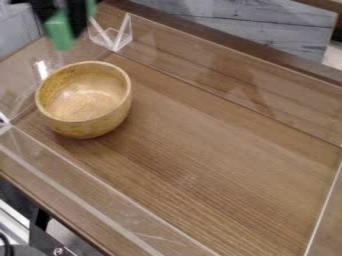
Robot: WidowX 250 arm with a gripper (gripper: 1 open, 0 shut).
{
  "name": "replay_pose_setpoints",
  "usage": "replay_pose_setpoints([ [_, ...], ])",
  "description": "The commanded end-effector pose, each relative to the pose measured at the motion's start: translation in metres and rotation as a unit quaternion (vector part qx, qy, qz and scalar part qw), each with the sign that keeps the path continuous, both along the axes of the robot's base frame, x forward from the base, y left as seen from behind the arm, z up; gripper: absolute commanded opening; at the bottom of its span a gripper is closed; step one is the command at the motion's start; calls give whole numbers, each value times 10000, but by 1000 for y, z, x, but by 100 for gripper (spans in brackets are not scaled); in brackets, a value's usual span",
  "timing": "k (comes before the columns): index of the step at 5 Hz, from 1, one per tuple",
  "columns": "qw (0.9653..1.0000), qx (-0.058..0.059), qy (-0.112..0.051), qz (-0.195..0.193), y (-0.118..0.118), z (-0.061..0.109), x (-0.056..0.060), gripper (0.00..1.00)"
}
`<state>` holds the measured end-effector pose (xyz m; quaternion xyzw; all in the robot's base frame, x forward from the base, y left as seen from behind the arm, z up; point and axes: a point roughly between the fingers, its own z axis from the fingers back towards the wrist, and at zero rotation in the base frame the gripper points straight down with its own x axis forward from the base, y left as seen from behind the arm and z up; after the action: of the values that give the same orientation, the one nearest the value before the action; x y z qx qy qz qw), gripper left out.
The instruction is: Put the green block in the brown bowl
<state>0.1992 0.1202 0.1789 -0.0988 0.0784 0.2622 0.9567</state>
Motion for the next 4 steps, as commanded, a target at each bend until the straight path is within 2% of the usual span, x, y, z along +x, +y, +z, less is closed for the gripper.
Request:
replay_pose_setpoints([
  [1,9989,144,-395,-210,27,11,8,0],
  [3,9965,24,-598,-578,31,-4,6,0],
  [4,9940,-55,-694,-849,29,-9,8,0],
])
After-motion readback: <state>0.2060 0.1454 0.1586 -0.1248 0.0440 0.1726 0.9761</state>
